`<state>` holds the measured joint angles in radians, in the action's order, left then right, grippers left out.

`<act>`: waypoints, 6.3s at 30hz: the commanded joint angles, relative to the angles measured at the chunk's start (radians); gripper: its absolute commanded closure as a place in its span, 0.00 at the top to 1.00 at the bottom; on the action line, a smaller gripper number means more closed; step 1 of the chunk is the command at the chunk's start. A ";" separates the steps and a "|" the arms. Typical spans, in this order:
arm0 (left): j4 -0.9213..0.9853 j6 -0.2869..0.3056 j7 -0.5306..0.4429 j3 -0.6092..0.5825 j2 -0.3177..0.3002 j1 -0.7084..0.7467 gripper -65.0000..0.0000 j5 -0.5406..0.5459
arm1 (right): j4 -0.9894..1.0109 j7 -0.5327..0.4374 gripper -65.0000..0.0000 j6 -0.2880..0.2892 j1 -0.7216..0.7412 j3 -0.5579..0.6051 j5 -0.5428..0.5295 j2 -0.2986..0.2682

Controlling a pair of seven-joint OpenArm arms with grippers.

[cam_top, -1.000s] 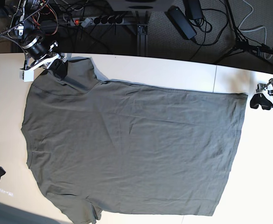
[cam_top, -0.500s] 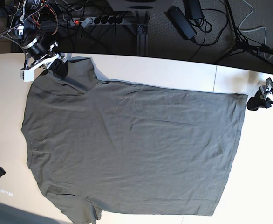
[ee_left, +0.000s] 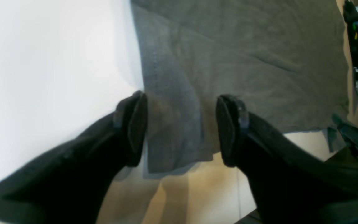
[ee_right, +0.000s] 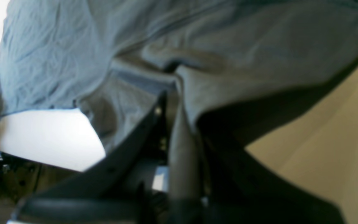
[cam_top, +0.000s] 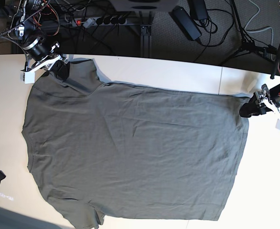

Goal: Fold the T-shirt properly
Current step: 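Lift the shirt edge with both grippers and fold it across the body, then release the folded edge and move both grippers to the shirt's other edge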

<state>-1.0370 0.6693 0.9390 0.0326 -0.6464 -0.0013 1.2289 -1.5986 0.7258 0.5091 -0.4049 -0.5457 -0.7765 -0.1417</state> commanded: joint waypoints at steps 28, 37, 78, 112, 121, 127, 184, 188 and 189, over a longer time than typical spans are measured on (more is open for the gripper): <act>-0.172 0.029 0.023 0.031 -0.028 0.024 0.00 -0.135 | -0.027 0.080 0.00 0.092 -0.002 -0.065 -0.194 -0.109; -0.318 0.029 0.022 0.034 -0.059 -0.028 0.00 -0.111 | -0.100 0.129 0.00 0.093 0.031 -0.109 -0.278 -0.253; -0.033 0.029 -0.442 -0.264 0.006 -0.463 0.58 -0.555 | 0.371 -0.033 0.69 0.078 0.855 0.551 0.180 -0.438; -0.078 0.029 -0.407 -0.264 0.113 -0.179 0.00 -0.784 | 0.501 -0.016 0.00 0.080 0.564 0.399 0.191 -0.343; -0.417 0.029 -0.361 -0.255 0.068 0.135 0.00 -0.746 | 0.231 0.095 0.00 0.082 0.263 0.234 0.107 -0.343; -0.528 0.019 -0.362 -0.225 0.068 0.255 0.00 -0.755 | 0.103 0.094 0.00 0.082 0.100 0.126 0.103 -0.344; 0.576 -0.087 -0.337 0.064 0.325 -0.610 0.53 -0.598 | 0.089 0.064 0.00 0.082 0.077 0.084 0.078 -0.425; 0.576 -0.087 -0.337 0.064 0.336 -0.610 0.20 -0.614 | 0.089 0.068 0.00 0.082 0.077 0.084 0.068 -0.426; 0.576 -0.087 -0.337 0.064 0.336 -0.610 0.09 -0.621 | 0.089 0.068 0.00 0.082 0.077 0.084 0.060 -0.426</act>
<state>-0.4580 0.6018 0.5705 0.0986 -0.3046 -0.5934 0.6296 -1.4971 0.8017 0.5156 -0.3325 -0.4515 -0.7033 -0.5457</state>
